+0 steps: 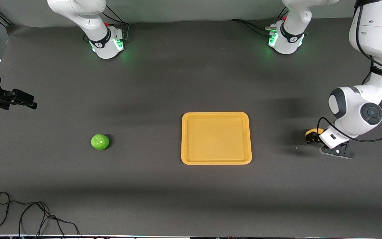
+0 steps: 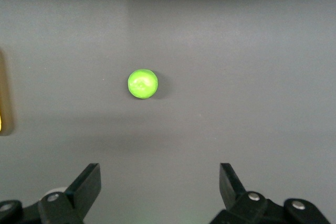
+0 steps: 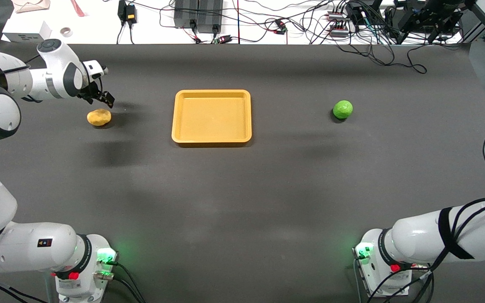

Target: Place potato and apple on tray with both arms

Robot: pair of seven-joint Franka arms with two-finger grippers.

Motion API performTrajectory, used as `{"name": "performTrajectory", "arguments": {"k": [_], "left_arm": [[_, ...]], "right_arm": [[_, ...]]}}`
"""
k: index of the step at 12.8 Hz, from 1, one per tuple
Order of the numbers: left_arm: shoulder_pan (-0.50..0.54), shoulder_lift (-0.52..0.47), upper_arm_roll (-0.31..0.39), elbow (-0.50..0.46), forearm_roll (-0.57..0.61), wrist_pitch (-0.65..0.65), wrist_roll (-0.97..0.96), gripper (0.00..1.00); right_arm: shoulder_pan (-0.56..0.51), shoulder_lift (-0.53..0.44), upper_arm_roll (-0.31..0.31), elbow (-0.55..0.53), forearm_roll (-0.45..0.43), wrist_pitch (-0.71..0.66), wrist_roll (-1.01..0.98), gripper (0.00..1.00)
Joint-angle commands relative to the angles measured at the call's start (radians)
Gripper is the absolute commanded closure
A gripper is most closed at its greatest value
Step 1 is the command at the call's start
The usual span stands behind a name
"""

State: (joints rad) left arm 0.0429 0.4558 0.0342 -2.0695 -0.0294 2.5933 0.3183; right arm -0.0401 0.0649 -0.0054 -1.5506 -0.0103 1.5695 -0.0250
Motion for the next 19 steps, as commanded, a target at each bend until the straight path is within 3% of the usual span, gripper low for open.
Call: {"name": "performTrajectory", "arguments": {"k": [1, 6, 8, 16, 18, 19], "left_arm": [[-0.011, -0.034, 0.007, -0.061, -0.010, 0.050, 0.010, 0.01], [-0.002, -0.023, 0.007, -0.074, -0.004, 0.073, 0.070, 0.02], [0.000, -0.022, 0.007, -0.081, -0.004, 0.074, 0.071, 0.09], [-0.003, -0.019, 0.007, -0.132, -0.004, 0.139, 0.070, 0.52], [0.000, -0.019, 0.007, -0.130, -0.004, 0.140, 0.070, 0.50], [0.000, -0.017, 0.007, -0.132, -0.004, 0.140, 0.071, 0.39]], "right_arm": [[-0.006, 0.012, 0.007, 0.024, 0.000, -0.006, -0.013, 0.00], [-0.006, 0.013, 0.007, 0.024, 0.000, -0.005, -0.013, 0.00], [-0.006, 0.015, 0.007, 0.024, -0.002, -0.005, -0.013, 0.00], [-0.006, 0.015, 0.007, 0.024, 0.000, -0.005, -0.013, 0.00], [-0.006, 0.015, 0.007, 0.024, 0.000, -0.003, -0.015, 0.00], [-0.006, 0.015, 0.007, 0.024, 0.000, -0.003, -0.013, 0.00]]}}
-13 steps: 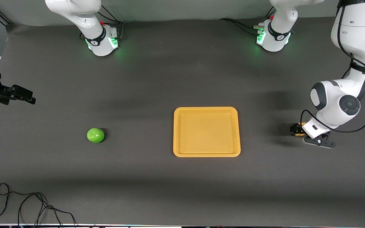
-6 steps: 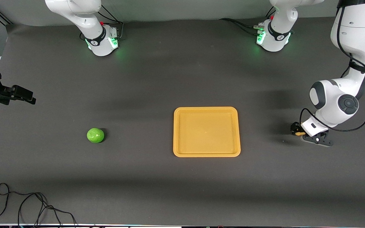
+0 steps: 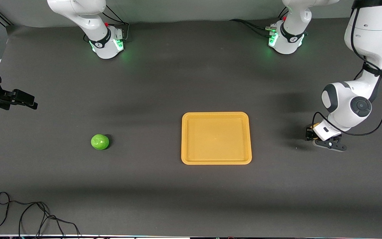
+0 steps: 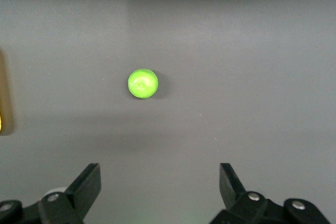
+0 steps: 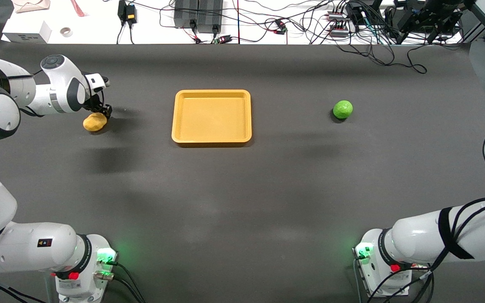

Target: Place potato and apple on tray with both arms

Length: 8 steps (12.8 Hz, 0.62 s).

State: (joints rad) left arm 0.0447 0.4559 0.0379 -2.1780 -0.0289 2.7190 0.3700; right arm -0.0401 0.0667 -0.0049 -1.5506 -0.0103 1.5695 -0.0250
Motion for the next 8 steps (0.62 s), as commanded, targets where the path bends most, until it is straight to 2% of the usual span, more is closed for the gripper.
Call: {"name": "performTrajectory", "arguments": {"k": [1, 2, 3, 8], "left_arm": [[-0.002, -0.014, 0.003, -0.023, -0.005, 0.015, 0.020, 0.22], [-0.002, -0.011, 0.003, -0.023, -0.005, 0.015, 0.020, 0.09], [-0.002, -0.010, 0.003, -0.023, -0.005, 0.016, 0.021, 0.02], [0.015, -0.011, 0.002, -0.032, -0.005, 0.015, 0.090, 0.01]], "right_arm": [[-0.006, 0.013, 0.006, 0.024, 0.000, -0.003, -0.013, 0.00], [-0.006, 0.013, 0.006, 0.024, 0.000, -0.003, -0.013, 0.00], [-0.006, 0.013, 0.006, 0.024, 0.000, -0.003, -0.013, 0.00], [-0.006, 0.013, 0.006, 0.024, 0.000, -0.003, -0.013, 0.00]]}}
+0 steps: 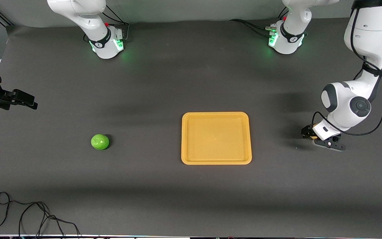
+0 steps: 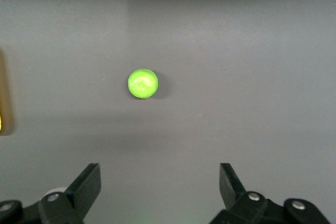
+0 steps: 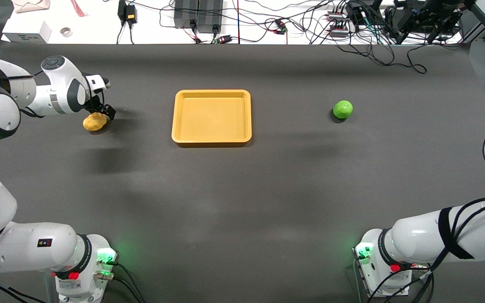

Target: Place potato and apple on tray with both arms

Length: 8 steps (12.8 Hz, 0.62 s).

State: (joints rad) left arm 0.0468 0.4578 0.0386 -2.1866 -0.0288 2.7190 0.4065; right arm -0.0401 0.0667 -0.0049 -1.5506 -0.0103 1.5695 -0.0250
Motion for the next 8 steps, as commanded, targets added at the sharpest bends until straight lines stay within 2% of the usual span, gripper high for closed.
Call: {"name": "performTrajectory", "arguments": {"k": [1, 6, 7, 8], "left_arm": [[0.015, -0.013, 0.003, -0.033, -0.005, 0.015, 0.060, 0.01], [0.041, -0.027, 0.001, -0.077, -0.005, 0.019, 0.104, 0.01], [0.045, -0.033, 0.001, -0.082, -0.005, 0.019, 0.106, 0.03], [0.045, -0.036, 0.001, -0.087, -0.005, 0.019, 0.106, 0.20]], "right_arm": [[-0.004, 0.015, 0.006, 0.024, 0.000, -0.003, -0.013, 0.00], [-0.004, 0.013, 0.006, 0.026, 0.000, -0.003, -0.013, 0.00], [-0.004, 0.013, 0.006, 0.024, 0.000, -0.003, -0.013, 0.00], [-0.006, 0.013, 0.006, 0.024, 0.000, -0.003, -0.013, 0.00]]}}
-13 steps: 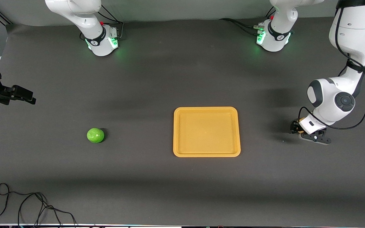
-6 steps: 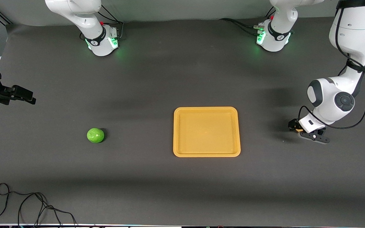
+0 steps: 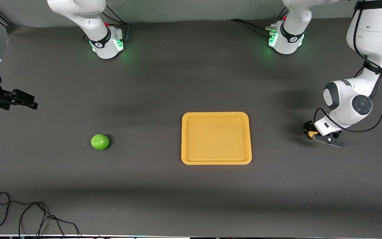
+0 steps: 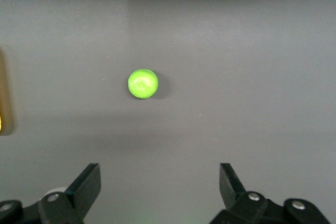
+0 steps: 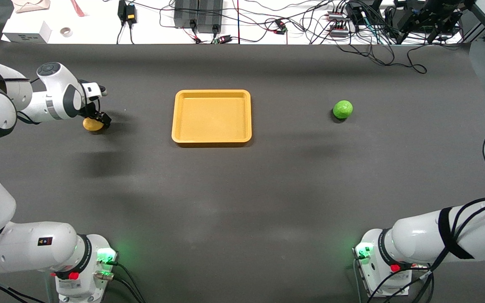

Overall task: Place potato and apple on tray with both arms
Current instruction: 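Lift the potato with the left gripper and carry it over the tray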

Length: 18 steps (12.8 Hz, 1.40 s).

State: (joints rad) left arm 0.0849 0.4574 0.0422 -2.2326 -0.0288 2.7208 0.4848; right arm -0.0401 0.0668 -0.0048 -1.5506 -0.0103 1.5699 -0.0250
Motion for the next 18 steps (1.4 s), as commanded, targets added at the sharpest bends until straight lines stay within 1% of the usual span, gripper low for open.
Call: {"name": "performTrajectory", "arguments": {"k": [1, 2, 3, 4, 5, 6, 7, 11, 15, 18], "left_arm": [[0.007, -0.036, -0.002, -0.041, -0.005, 0.016, 0.031, 0.48], [0.006, -0.037, -0.002, -0.039, -0.013, 0.011, 0.028, 0.68], [0.001, -0.037, -0.004, -0.038, -0.017, 0.008, 0.023, 0.76], [-0.007, -0.037, -0.005, -0.038, -0.045, 0.008, 0.021, 0.81], [-0.016, -0.039, -0.019, -0.032, -0.078, 0.002, 0.012, 0.82], [-0.028, -0.040, -0.034, -0.025, -0.091, 0.002, -0.023, 0.83], [-0.052, -0.039, -0.048, -0.016, -0.091, 0.003, -0.085, 0.81], [-0.221, -0.060, -0.047, 0.014, -0.091, -0.018, -0.331, 0.80], [-0.358, -0.046, -0.047, 0.137, -0.080, -0.148, -0.559, 0.79], [-0.448, -0.004, -0.045, 0.229, -0.077, -0.193, -0.711, 0.79]], "right_arm": [[-0.006, 0.013, 0.006, 0.024, 0.000, -0.004, -0.013, 0.00], [-0.004, 0.013, 0.006, 0.026, 0.000, -0.004, -0.013, 0.00], [-0.006, 0.013, 0.006, 0.026, 0.000, -0.004, -0.013, 0.00], [-0.006, 0.013, 0.006, 0.026, 0.000, -0.004, -0.013, 0.00], [-0.004, 0.013, 0.006, 0.026, 0.000, -0.004, -0.015, 0.00], [-0.006, 0.013, 0.006, 0.026, 0.000, -0.004, -0.013, 0.00], [-0.006, 0.013, 0.006, 0.026, 0.000, -0.004, -0.013, 0.00], [-0.006, 0.013, 0.006, 0.026, 0.000, -0.004, -0.013, 0.00], [-0.006, 0.013, 0.006, 0.026, 0.000, -0.004, -0.013, 0.00], [-0.006, 0.013, 0.006, 0.026, 0.000, -0.004, -0.013, 0.00]]}}
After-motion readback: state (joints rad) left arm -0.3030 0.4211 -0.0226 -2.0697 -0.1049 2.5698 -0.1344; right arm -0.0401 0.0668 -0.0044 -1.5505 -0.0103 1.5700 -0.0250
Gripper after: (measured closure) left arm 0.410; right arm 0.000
